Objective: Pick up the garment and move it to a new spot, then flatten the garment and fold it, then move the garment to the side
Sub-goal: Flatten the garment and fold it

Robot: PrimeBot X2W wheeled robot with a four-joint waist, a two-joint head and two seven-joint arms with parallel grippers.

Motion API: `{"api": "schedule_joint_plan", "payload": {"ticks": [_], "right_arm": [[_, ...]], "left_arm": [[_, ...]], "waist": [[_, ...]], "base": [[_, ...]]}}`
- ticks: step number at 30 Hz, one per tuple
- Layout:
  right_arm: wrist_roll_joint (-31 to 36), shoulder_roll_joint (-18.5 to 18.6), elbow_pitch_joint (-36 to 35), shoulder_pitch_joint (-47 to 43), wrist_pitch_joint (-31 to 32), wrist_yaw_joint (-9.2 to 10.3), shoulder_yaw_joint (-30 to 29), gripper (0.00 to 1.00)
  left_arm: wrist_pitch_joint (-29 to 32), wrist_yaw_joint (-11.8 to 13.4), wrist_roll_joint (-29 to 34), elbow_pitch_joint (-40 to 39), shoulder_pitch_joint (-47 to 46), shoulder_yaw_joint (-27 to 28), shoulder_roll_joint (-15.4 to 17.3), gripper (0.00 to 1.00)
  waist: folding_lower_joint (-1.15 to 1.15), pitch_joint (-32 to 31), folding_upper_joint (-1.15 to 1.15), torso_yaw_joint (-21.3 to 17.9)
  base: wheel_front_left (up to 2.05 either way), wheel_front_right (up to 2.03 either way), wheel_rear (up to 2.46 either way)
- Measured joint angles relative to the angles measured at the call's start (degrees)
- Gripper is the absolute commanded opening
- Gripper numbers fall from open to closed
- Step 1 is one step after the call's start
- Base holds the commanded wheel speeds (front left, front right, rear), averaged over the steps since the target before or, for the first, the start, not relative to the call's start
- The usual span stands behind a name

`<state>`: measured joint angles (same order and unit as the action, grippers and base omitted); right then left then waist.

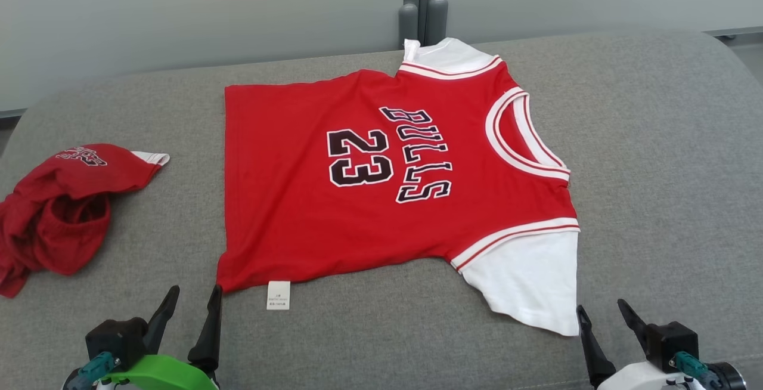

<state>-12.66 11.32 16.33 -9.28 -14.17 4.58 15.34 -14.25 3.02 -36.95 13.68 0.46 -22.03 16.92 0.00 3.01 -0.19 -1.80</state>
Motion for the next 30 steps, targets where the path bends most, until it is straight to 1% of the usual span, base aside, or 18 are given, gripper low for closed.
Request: {"api": "schedule_joint_plan", "payload": {"ticks": [7,9,12,14,15,16,17,18,20,21,22,26,27,28,29,30], "right_arm": [[-0.7,-1.8,3.5,0.0,0.0,-1.03,1.0,1.0],[-1.2,-2.9,4.4,0.1,0.0,-1.04,1.1,1.0],[-1.5,-3.4,5.6,0.5,0.0,-1.16,1.0,1.0],[-1.8,-3.8,6.3,0.7,0.0,-1.54,0.7,0.83],[-2.0,-3.9,6.5,0.7,0.0,-1.54,0.6,0.83],[-2.0,-4.0,6.6,0.8,0.0,-1.55,0.5,0.79],[-2.0,-4.1,6.9,1.1,0.0,-1.57,0.4,0.73],[-2.0,-4.1,7.2,1.4,0.0,-1.7,0.3,0.63],[-2.0,-4.1,7.6,2.2,0.0,-2.05,0.3,0.58],[-2.0,-4.2,8.0,2.5,0.0,-2.09,0.3,0.49],[-2.0,-4.3,8.4,2.9,0.0,-2.19,0.3,0.48],[-2.1,-4.6,9.7,3.7,0.0,-2.5,0.1,0.49],[-2.1,-4.6,10.1,3.9,0.0,-2.55,0.2,0.51],[-2.1,-4.7,10.3,4.1,0.0,-2.55,0.1,0.58],[-2.1,-4.7,10.6,4.2,0.0,-2.56,0.1,0.61],[-2.1,-4.8,10.9,4.2,0.0,-2.67,0.2,0.61]], "left_arm": [[0.0,-0.5,0.9,-0.2,0.1,0.7,-0.1,1.0],[0.0,-0.5,1.3,-0.4,0.1,1.0,-0.2,1.0],[0.0,-0.6,1.9,-0.6,0.2,1.2,-0.3,1.0],[0.0,-0.8,1.9,-0.6,0.2,1.3,-0.4,1.0],[0.0,-0.9,2.0,-0.7,0.3,1.4,-0.4,1.0],[0.0,-1.0,2.0,-0.7,0.5,1.4,-0.4,1.0],[0.0,-1.0,2.0,-0.7,0.8,1.5,-0.5,1.0],[0.0,-1.0,2.0,-0.7,0.9,1.5,-0.5,1.0],[0.0,-1.0,2.3,-1.0,1.0,1.7,-0.6,1.0],[0.0,-1.0,2.4,-1.2,1.0,1.7,-0.6,1.0],[0.0,-1.1,2.4,-1.3,1.0,1.7,-0.6,1.0],[0.0,-1.5,3.0,-1.3,1.0,1.7,-0.6,1.0],[0.0,-1.5,3.0,-1.3,1.0,1.8,-0.7,1.0],[0.0,-1.5,3.0,-1.3,1.0,1.9,-0.7,1.0],[0.0,-1.5,3.0,-1.2,1.0,1.9,-0.8,1.0],[0.0,-1.5,3.0,-1.2,1.0,2.0,-0.8,1.0]], "waist": [[0.0,0.5,0.0,0.3],[0.0,0.6,0.0,0.4],[0.0,0.7,0.0,0.5],[0.0,0.8,0.0,0.6],[0.0,0.8,0.0,0.6],[0.0,0.9,0.0,0.6],[0.0,0.9,0.0,0.6],[0.0,1.0,0.0,0.6],[0.0,1.2,0.0,0.6],[0.0,1.4,0.0,0.6],[0.0,1.6,0.0,0.6],[0.0,2.3,0.0,0.7],[0.0,2.5,0.0,0.7],[0.0,2.6,0.0,0.7],[0.0,2.7,0.0,0.7],[0.0,2.7,0.0,0.8]], "base": [[0.0,0.0,0.0],[0.0,0.0,0.0],[0.0,0.0,0.0],[0.0,0.0,0.0],[0.0,0.0,0.0],[0.0,0.0,0.0],[0.0,0.0,0.0],[0.0,0.0,0.0],[0.0,0.0,0.0],[0.0,0.0,0.0],[0.0,0.0,0.0],[0.0,0.0,0.0],[0.0,0.0,0.0],[0.0,0.0,0.0],[0.0,0.0,0.0],[0.0,0.0,0.0]]}}
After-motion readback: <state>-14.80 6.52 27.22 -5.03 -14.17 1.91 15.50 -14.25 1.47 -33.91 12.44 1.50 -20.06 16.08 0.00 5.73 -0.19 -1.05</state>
